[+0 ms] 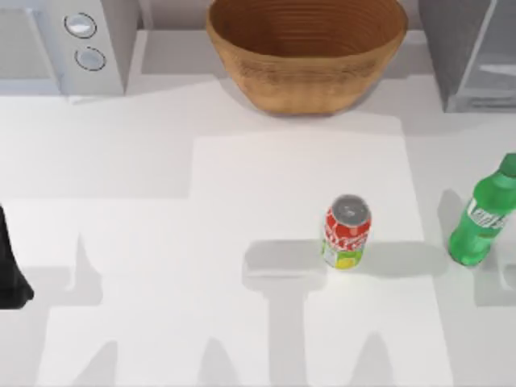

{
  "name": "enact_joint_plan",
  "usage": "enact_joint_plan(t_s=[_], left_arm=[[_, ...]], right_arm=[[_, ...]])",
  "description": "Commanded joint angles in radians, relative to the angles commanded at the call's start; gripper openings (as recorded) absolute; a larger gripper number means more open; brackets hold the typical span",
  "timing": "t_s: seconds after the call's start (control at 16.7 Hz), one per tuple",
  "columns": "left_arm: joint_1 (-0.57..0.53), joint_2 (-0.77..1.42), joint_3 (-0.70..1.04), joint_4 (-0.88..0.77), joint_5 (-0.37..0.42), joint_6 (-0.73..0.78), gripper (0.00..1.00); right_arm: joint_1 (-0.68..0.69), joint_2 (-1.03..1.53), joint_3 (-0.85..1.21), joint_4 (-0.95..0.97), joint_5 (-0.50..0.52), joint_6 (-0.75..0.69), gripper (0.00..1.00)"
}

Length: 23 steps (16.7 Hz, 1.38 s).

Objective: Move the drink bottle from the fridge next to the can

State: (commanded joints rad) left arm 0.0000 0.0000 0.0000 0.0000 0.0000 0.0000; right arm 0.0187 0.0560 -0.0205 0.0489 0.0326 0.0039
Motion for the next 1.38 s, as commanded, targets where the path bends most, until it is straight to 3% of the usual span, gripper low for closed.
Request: enact_joint_plan(t_s=[0.72, 0.96, 1.38], left_arm=[[0.0, 0.0, 0.0, 0.0, 0.0, 0.0, 1.0], [0.0, 0.0, 0.0, 0.0, 0.0, 0.0, 1.0], [0.0, 0.0, 0.0, 0.0, 0.0, 0.0, 1.0]], right_arm=[[-0.02, -0.137, 0.091, -0.156, -0.027, -0.005, 1.0], [-0.022, -0.295, 0.22, -0.429, -0.027, -0.007, 1.0], [-0.021, -0.619, 0.483, -1.081, -0.031, -0.009, 1.0]])
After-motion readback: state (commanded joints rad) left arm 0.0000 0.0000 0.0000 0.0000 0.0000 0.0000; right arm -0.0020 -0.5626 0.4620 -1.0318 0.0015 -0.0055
